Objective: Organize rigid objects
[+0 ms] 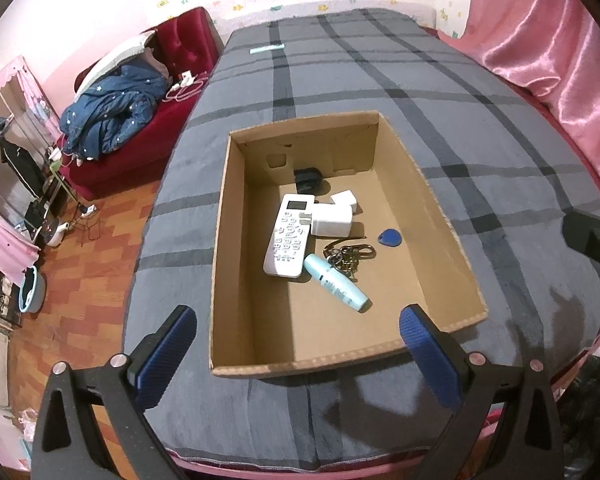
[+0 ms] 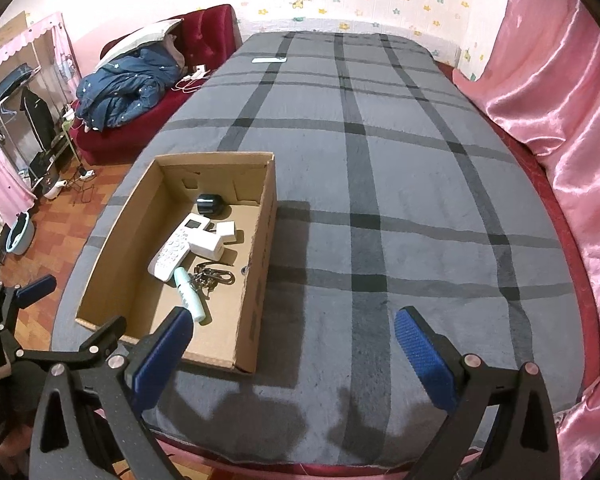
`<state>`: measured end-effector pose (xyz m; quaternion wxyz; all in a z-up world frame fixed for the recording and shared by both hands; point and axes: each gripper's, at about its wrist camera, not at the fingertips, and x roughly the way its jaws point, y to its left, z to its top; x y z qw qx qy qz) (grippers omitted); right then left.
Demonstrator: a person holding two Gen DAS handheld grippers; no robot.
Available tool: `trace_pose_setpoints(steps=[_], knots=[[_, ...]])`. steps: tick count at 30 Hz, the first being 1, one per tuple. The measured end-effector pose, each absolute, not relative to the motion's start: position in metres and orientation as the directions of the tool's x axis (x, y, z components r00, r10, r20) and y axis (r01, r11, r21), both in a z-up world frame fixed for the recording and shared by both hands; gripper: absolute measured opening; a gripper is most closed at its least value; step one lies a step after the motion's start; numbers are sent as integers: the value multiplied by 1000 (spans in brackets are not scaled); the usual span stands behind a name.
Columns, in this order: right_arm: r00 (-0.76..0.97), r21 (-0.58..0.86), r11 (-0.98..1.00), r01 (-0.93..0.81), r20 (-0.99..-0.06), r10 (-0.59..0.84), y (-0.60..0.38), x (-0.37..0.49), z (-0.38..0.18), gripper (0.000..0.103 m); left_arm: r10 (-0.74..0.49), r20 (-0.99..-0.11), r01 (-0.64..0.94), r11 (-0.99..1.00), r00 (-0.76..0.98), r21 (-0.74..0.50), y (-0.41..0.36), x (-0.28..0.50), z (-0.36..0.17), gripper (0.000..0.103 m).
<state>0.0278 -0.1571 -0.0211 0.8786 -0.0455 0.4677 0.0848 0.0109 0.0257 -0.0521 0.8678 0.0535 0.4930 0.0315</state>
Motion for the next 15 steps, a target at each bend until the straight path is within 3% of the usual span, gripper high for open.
trace_pose_setpoints(steps=[15], knots=[[564, -8, 978, -207, -818, 113, -155, 4, -34, 103, 80, -824, -19, 996, 561, 84, 18, -16, -44, 103]])
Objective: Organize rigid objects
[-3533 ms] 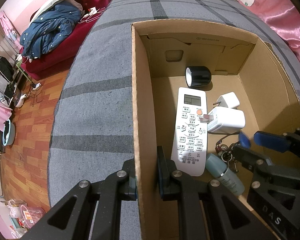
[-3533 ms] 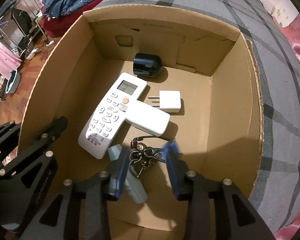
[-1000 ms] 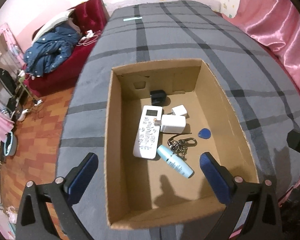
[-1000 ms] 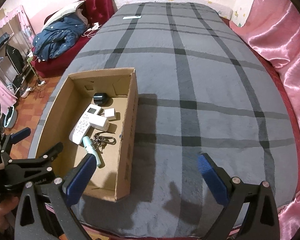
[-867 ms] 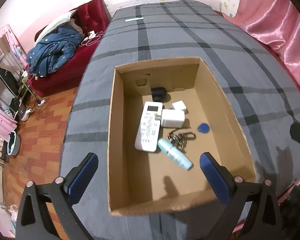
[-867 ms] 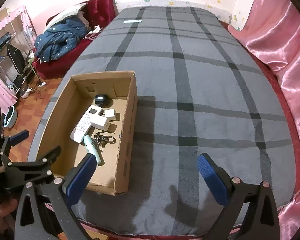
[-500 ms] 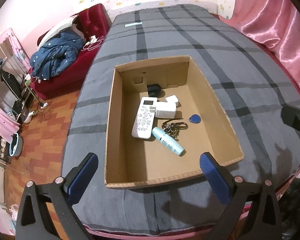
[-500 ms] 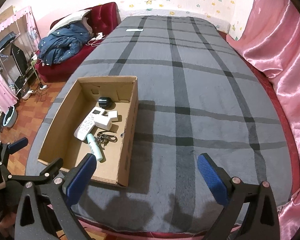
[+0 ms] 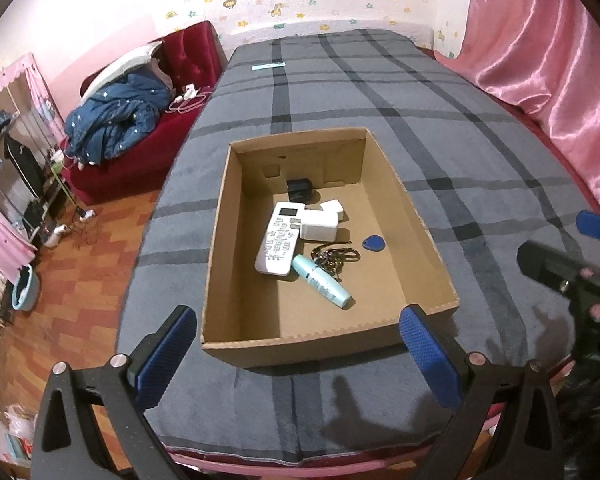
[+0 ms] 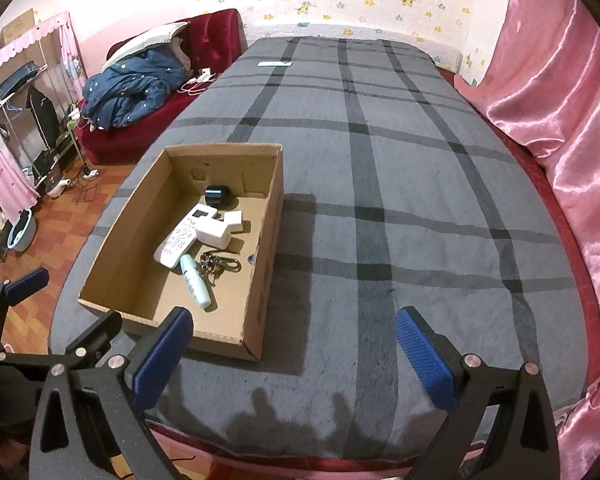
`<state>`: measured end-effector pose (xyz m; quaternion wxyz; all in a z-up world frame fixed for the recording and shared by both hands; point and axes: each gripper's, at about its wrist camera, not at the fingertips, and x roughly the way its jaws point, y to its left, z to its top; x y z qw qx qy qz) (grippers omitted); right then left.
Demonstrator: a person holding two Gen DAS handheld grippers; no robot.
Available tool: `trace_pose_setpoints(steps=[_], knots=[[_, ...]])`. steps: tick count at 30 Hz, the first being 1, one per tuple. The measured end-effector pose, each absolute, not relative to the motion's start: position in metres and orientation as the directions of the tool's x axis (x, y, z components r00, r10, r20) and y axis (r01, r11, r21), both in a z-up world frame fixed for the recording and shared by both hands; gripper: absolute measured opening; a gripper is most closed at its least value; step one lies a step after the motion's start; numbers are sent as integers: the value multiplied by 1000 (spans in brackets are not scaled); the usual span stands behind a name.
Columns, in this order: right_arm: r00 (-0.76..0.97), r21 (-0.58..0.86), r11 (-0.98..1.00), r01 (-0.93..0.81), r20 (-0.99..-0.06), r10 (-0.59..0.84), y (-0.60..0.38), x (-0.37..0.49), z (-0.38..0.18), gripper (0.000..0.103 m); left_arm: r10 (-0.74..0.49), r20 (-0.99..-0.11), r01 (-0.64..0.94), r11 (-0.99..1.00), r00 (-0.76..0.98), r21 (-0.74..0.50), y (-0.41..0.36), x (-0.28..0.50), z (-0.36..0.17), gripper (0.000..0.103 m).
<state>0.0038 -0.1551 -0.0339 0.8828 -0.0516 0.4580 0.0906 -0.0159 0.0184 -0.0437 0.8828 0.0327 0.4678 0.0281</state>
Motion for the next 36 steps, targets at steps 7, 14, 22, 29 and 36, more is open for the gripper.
trace_pose_setpoints(steps=[7, 14, 22, 29, 36], knots=[[564, -8, 980, -199, -819, 108, -156, 5, -33, 103, 67, -843, -29, 998, 533, 61, 21, -13, -47, 103], [577, -5, 982, -190, -810, 107, -157, 4, -22, 103, 70, -840, -44, 998, 539, 54, 22, -15, -39, 103], [579, -2, 982, -190, -808, 111, -157, 3, -19, 103, 67, -836, -44, 998, 544, 51, 24, -15, -35, 103], [578, 1, 982, -190, -808, 113, -156, 3, -19, 103, 70, -834, -45, 998, 547, 54, 24, -16, -35, 103], [580, 2, 982, -190, -807, 114, -156, 2, -20, 103, 65, -834, -41, 998, 548, 51, 22, -16, -34, 103]])
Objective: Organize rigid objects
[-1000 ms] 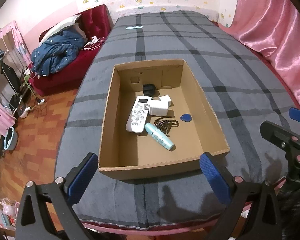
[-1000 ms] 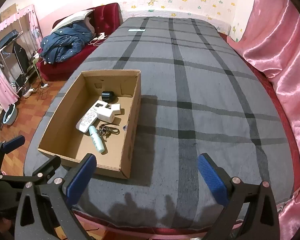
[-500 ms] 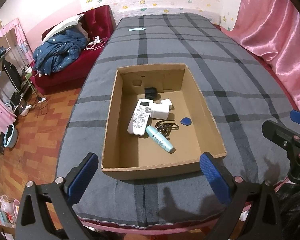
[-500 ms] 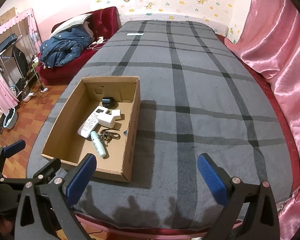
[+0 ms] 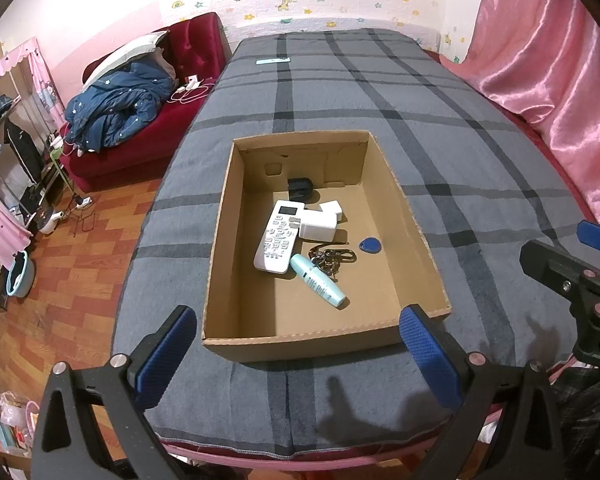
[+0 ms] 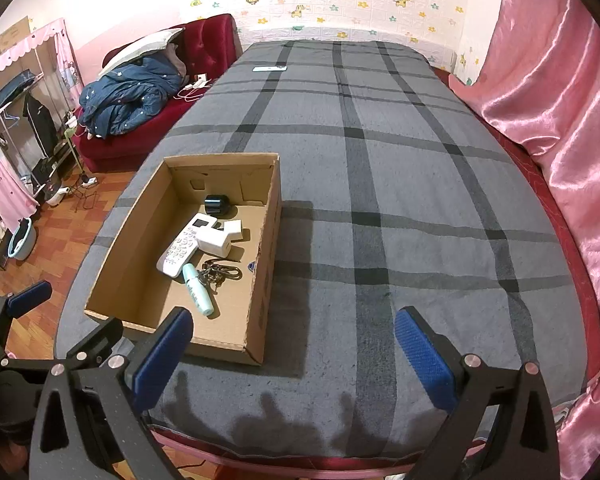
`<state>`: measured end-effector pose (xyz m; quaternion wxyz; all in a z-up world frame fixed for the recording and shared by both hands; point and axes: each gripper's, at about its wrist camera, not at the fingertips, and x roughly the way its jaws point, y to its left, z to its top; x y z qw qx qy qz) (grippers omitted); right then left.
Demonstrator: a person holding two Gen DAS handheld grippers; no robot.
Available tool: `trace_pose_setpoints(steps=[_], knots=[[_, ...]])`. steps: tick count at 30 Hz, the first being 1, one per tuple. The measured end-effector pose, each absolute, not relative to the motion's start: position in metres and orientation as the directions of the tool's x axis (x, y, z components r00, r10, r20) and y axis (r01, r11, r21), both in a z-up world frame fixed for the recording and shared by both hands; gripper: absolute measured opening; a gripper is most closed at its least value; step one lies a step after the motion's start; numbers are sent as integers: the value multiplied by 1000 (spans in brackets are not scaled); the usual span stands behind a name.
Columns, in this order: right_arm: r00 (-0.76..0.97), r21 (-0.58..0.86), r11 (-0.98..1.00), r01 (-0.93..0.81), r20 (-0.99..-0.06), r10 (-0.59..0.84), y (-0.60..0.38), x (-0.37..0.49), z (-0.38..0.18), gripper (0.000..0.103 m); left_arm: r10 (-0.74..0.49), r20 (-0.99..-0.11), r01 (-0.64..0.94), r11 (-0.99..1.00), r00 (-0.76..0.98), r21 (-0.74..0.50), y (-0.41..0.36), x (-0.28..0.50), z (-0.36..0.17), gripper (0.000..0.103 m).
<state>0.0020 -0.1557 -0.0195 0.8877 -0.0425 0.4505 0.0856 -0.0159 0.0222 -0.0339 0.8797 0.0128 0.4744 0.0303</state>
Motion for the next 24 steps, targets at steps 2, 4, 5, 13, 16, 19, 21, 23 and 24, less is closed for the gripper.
trace_pose_setpoints(steps=[2, 4, 5, 13, 16, 19, 21, 23, 24], knots=[[578, 3, 982, -190, -808, 114, -156, 2, -20, 103, 63, -834, -39, 998, 548, 50, 22, -16, -34, 103], [579, 0, 982, -188, -808, 111, -156, 2, -19, 103, 67, -833, -38, 998, 549, 55, 21, -15, -33, 103], [579, -2, 982, -187, -808, 109, -155, 2, -19, 103, 68, -832, -40, 998, 551, 55, 21, -15, -33, 103], [578, 2, 983, -185, -809, 110, -154, 2, -22, 103, 55, -833, -28, 998, 550, 48, 20, -14, -32, 103], [577, 1, 983, -186, -810, 110, -153, 2, -22, 103, 60, -832, -29, 998, 552, 53, 19, -15, -32, 103], [576, 5, 982, -189, -809, 115, -153, 1, -22, 103, 60, -832, -32, 998, 552, 51, 19, -15, -32, 103], [578, 7, 982, -191, -808, 118, -154, 1, -22, 103, 59, -831, -30, 998, 554, 51, 19, -16, -32, 103], [577, 7, 981, -192, -808, 119, -154, 1, -22, 103, 57, -830, -30, 998, 555, 49, 19, -16, -31, 103], [576, 8, 981, -192, -808, 119, -154, 1, -22, 103, 57, -830, -30, 998, 555, 49, 19, -16, -31, 103]])
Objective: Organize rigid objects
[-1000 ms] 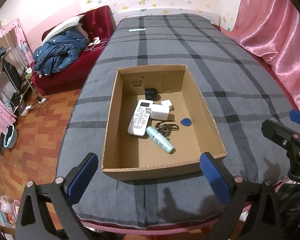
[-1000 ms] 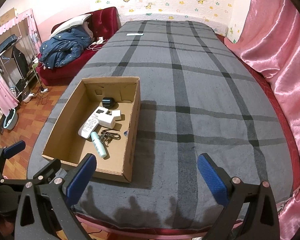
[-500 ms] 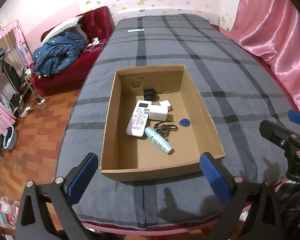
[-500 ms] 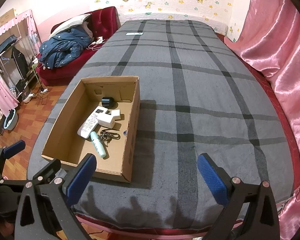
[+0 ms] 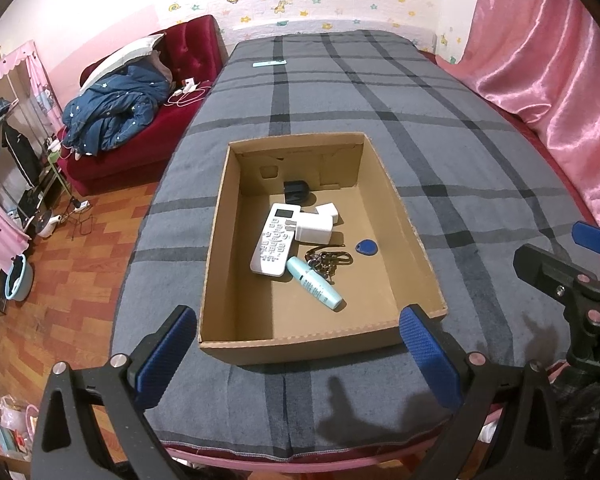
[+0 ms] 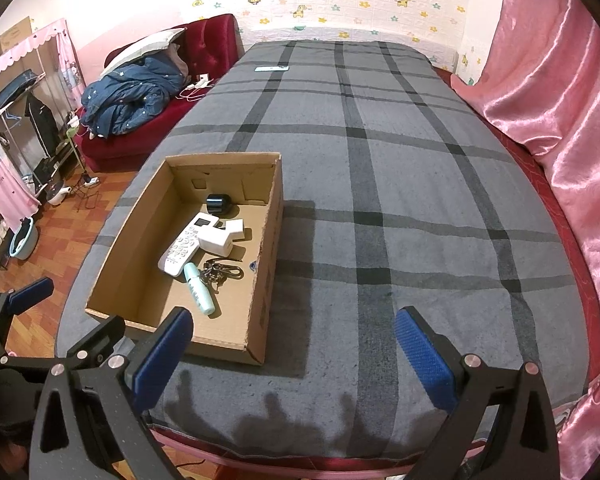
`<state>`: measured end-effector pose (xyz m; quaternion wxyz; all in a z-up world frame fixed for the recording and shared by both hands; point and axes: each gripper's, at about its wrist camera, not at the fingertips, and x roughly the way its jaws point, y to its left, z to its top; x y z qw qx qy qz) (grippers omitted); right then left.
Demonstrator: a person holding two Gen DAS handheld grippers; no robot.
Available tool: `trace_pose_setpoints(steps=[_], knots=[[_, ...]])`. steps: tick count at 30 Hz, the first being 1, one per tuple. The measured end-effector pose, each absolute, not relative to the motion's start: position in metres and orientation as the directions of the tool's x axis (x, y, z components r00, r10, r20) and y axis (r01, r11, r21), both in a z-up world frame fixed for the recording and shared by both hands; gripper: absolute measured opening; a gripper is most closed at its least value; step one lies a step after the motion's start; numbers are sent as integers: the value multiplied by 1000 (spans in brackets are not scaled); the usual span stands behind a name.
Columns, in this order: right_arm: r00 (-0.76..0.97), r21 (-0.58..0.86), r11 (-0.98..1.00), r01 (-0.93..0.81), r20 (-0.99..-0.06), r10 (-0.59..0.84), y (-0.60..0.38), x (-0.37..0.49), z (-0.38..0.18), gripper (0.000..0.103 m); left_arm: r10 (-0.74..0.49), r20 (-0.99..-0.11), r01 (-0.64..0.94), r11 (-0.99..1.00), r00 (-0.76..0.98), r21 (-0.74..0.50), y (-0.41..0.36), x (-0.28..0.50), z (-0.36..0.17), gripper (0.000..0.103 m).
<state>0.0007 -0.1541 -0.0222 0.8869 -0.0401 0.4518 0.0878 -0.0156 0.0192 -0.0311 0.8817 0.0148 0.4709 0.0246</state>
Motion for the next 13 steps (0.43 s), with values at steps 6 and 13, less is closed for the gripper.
trace_pose_setpoints(steps=[6, 13], knots=[[574, 7, 980, -198, -810, 121, -154, 1, -23, 103, 55, -832, -27, 998, 552, 49, 19, -15, -33, 103], [573, 9, 980, -199, -810, 124, -154, 0, -24, 103, 51, -830, -25, 999, 555, 45, 19, -15, -33, 103]])
